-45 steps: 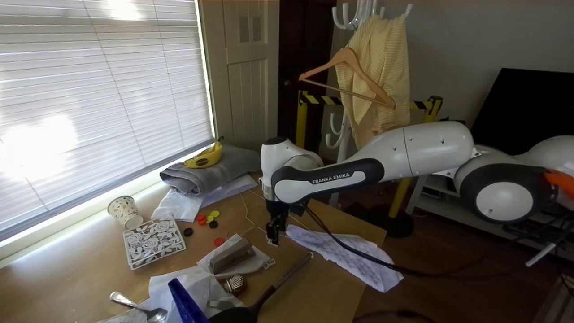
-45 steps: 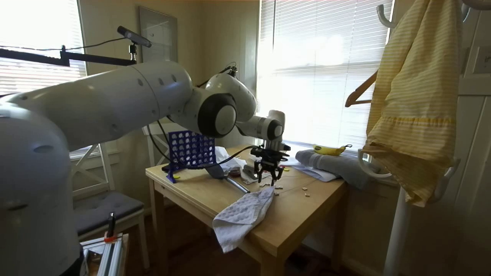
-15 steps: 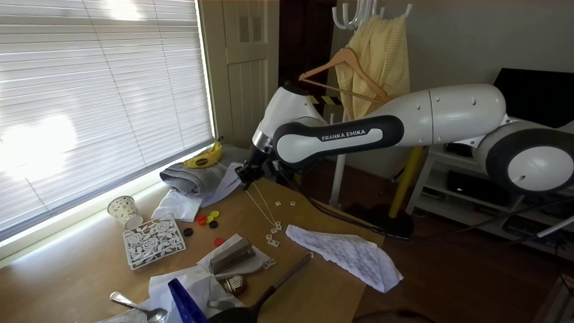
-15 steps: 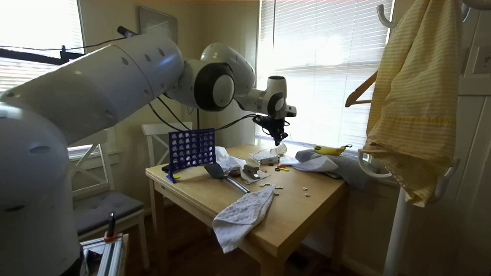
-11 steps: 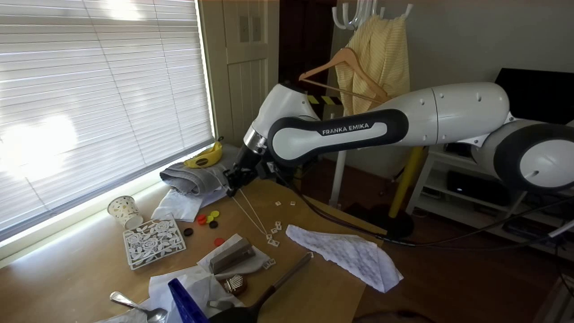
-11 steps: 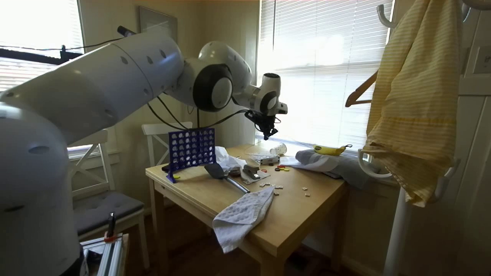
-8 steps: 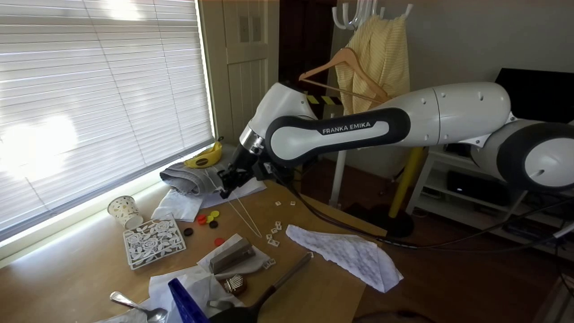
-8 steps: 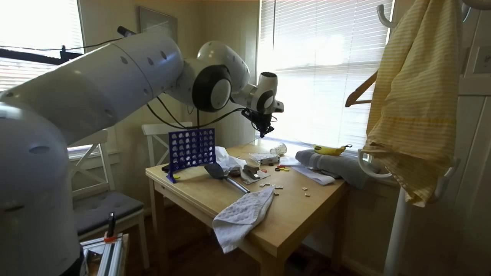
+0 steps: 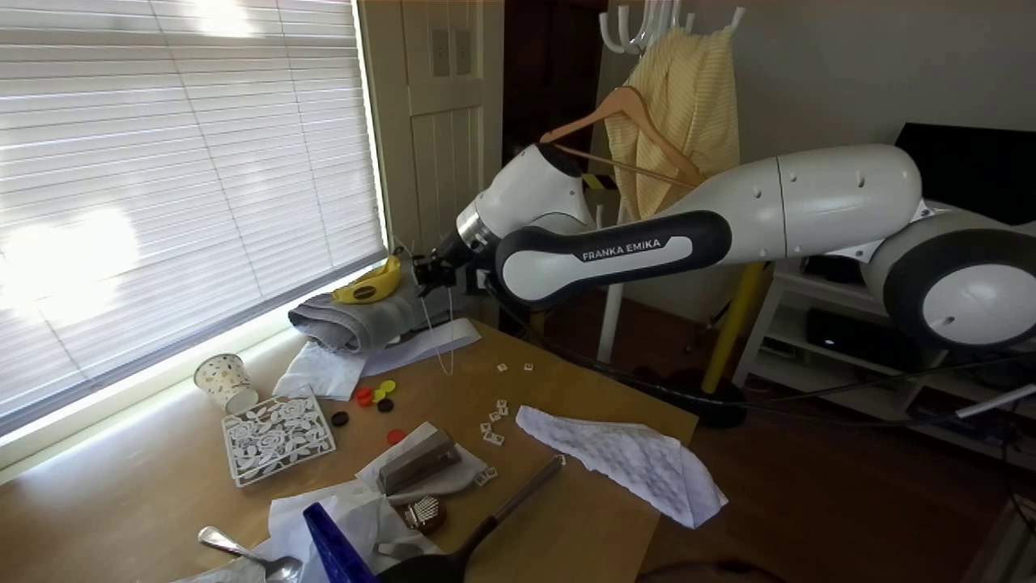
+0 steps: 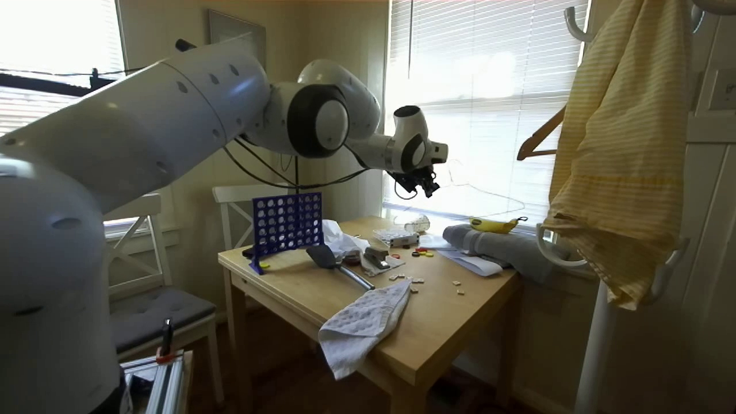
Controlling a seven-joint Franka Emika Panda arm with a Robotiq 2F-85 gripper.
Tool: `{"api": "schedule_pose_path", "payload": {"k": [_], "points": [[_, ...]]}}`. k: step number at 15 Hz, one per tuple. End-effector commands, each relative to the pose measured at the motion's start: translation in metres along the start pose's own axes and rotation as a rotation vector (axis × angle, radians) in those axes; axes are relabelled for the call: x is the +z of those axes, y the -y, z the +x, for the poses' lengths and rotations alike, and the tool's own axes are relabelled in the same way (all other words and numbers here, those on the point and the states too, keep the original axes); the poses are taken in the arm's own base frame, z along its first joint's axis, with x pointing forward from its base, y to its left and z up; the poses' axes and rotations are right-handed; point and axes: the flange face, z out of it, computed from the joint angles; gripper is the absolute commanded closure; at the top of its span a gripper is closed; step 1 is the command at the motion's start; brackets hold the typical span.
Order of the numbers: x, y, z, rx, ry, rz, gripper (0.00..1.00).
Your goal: Pick up the clothing hanger on the table and hang it on the coat rack
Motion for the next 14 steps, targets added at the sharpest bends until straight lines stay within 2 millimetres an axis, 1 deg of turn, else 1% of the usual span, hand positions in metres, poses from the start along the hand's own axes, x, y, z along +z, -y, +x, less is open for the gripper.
{"api": "schedule_pose_path", "payload": {"k": [1,5,8,12,14], "points": [[-0.011,-0.006,0.006,0.064,-0.158,-0.097,0.99],[-0.024,-0.010,0.020,0.131,-0.329,-0.224,0.99],[-0.040,-0.009,0.026,0.198,-0.449,-0.323,0.99],[-0.064,-0.010,0.023,0.305,-0.609,-0.446,0.99],[-0.073,-0.004,0.017,0.337,-0.687,-0.515,0.99]]}}
